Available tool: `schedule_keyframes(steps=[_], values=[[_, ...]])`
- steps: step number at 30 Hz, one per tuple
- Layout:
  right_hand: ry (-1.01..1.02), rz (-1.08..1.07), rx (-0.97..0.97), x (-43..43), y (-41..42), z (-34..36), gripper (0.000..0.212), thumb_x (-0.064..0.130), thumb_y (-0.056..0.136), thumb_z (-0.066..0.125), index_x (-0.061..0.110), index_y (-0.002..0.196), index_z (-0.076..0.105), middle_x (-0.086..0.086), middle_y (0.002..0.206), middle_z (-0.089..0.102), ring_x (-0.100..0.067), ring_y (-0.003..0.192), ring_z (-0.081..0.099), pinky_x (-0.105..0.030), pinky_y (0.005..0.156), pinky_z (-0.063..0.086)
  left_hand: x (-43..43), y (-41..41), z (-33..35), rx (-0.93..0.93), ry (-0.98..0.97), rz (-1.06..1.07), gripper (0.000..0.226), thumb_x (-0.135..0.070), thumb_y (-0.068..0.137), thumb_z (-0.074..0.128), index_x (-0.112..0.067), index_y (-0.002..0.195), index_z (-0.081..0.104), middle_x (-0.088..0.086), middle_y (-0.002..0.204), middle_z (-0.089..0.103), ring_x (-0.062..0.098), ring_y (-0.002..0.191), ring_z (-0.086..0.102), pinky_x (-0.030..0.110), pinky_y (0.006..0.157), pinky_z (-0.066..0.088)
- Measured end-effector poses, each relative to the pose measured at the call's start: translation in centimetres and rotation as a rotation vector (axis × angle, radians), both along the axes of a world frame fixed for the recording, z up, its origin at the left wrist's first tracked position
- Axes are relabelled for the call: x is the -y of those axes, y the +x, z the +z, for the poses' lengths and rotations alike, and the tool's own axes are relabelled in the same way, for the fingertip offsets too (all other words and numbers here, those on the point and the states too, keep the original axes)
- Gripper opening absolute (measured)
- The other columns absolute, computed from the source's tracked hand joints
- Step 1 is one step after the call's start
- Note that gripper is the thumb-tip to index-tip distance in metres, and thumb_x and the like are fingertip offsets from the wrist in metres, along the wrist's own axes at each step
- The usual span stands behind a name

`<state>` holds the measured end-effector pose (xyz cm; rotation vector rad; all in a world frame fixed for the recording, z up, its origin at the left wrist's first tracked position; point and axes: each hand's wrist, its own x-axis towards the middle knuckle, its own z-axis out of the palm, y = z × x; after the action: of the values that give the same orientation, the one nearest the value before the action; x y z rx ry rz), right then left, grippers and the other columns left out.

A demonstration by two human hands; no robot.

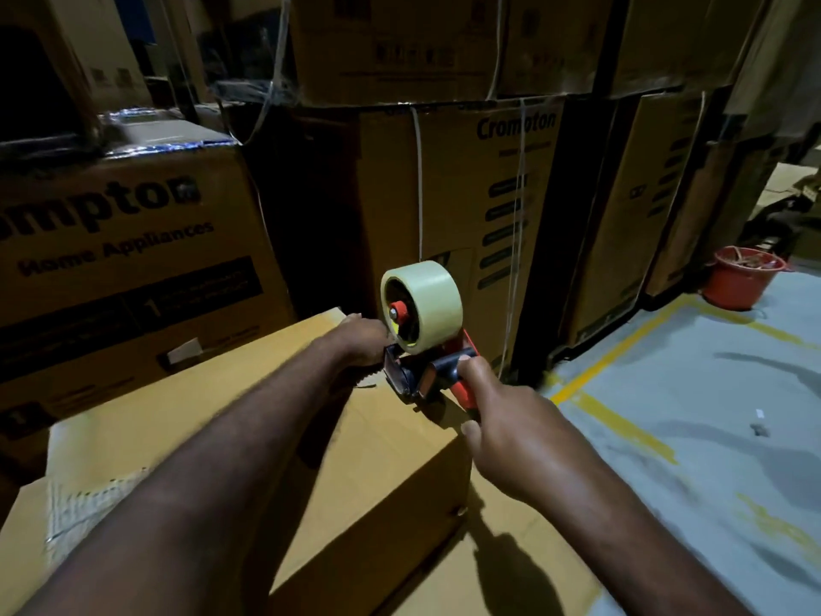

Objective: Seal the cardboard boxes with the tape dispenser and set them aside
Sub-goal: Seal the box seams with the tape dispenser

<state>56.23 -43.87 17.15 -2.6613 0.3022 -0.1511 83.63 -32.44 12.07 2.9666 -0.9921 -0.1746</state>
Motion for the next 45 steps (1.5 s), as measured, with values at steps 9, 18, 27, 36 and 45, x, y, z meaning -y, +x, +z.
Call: schedule_keyframes(steps=[9, 18, 27, 36, 45], values=[[-0.028, -0.034, 0.002, 0.7, -5.4, 0.5, 0.052, 0.033, 0.102, 0.051, 0.042, 0.136, 0.014, 0.007, 0.091, 0.047, -0.003, 0.063, 0.04, -0.016, 0.049, 0.029, 1.8, -1.7, 0.6, -0.076, 0.033, 0.08, 0.044, -0.053, 0.103, 0.043, -0.023, 0.123, 0.068, 0.0, 0.138, 0.061, 0.022, 0.143, 0.037, 0.053, 0.124, 0.003], [-0.027, -0.018, -0.004, -0.1, -5.7, -0.5, 0.057, 0.036, 0.102, 0.052, 0.044, 0.141, 0.011, 0.003, 0.112, 0.063, -0.006, 0.074, 0.046, -0.014, 0.05, 0.029, 0.4, -5.6, 0.0, -0.121, -0.149, -0.188, 0.033, -0.029, 0.1, 0.06, -0.025, 0.132, 0.063, 0.004, 0.136, 0.06, 0.026, 0.133, 0.046, 0.045, 0.117, 0.031], [-0.026, -0.084, -0.049, 1.8, -9.5, -1.0, 0.057, 0.043, 0.099, 0.052, 0.049, 0.136, 0.008, 0.009, 0.09, 0.046, -0.015, 0.074, 0.047, -0.021, 0.056, 0.037, 1.3, -7.4, 0.9, -0.063, -0.03, -0.146, 0.05, -0.052, 0.107, 0.032, -0.022, 0.09, 0.069, -0.004, 0.098, 0.068, 0.016, 0.11, 0.054, 0.044, 0.122, 0.015], [0.026, -0.079, -0.01, 2.4, -11.3, -2.7, 0.056, 0.046, 0.1, 0.049, 0.052, 0.135, 0.006, 0.01, 0.114, 0.06, -0.013, 0.089, 0.054, -0.024, 0.074, 0.044, -1.6, -13.5, 2.3, -0.231, -0.194, -0.454, 0.064, -0.049, 0.09, 0.04, -0.026, 0.149, 0.049, -0.005, 0.157, 0.043, 0.005, 0.145, 0.027, 0.048, 0.123, -0.015], [0.09, -0.077, 0.068, 1.5, -11.2, -6.4, 0.064, 0.05, 0.097, 0.05, 0.061, 0.129, -0.004, 0.018, 0.132, 0.055, -0.011, 0.109, 0.06, -0.018, 0.074, 0.04, -2.6, -16.4, 2.7, -0.106, 0.099, -0.365, 0.088, -0.057, 0.1, 0.049, -0.023, 0.162, -0.004, -0.003, 0.17, -0.005, 0.005, 0.149, -0.01, 0.022, 0.104, -0.017]])
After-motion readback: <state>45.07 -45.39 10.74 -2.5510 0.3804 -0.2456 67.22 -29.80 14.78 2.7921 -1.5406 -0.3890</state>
